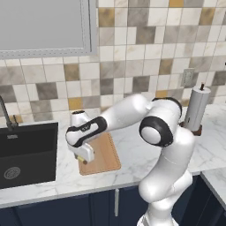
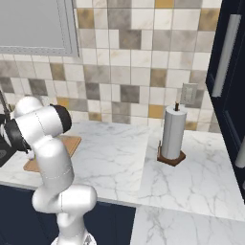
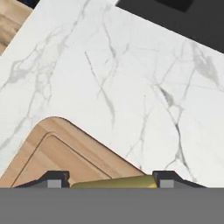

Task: Pick up the sponge from the counter and clean the cutting board by briefly scrubbing or pressing down on the cutting board. Once finished, release the sponge.

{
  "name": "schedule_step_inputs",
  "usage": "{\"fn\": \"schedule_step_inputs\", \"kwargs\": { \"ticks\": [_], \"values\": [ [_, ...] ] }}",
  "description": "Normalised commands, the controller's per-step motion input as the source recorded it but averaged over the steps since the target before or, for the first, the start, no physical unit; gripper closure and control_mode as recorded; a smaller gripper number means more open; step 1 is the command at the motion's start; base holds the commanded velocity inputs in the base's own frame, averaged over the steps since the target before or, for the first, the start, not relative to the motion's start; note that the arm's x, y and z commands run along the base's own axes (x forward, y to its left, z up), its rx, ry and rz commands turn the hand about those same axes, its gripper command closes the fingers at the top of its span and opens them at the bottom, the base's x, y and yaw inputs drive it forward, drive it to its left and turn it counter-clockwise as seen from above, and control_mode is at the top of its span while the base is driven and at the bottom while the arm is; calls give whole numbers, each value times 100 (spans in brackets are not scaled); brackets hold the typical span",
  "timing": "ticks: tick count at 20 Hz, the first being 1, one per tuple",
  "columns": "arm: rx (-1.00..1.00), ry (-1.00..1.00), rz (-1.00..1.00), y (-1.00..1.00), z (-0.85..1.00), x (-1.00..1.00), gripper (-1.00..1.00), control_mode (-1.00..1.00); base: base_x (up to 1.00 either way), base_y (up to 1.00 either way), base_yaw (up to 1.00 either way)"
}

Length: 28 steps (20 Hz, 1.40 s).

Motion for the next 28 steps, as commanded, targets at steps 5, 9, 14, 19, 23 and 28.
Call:
{"fn": "schedule_step_inputs", "kwargs": {
  "ticks": [5, 9, 14, 19, 23, 28],
  "values": [
    [0, 0, -9, 3, 0, -88, 100, -100, 0, 0, 0],
    [0, 7, -5, 2, 0, -62, 100, -100, 0, 0, 0],
    [-2, 6, 0, -27, 43, -5, 100, -100, 0, 0, 0],
    [-9, 2, -8, -39, 79, 4, 100, -100, 0, 0, 0],
    [-11, 2, -6, -37, 67, 0, 100, -100, 0, 0, 0],
    [-6, 13, -5, -54, 25, 3, 100, -100, 0, 0, 0]
  ]
}}
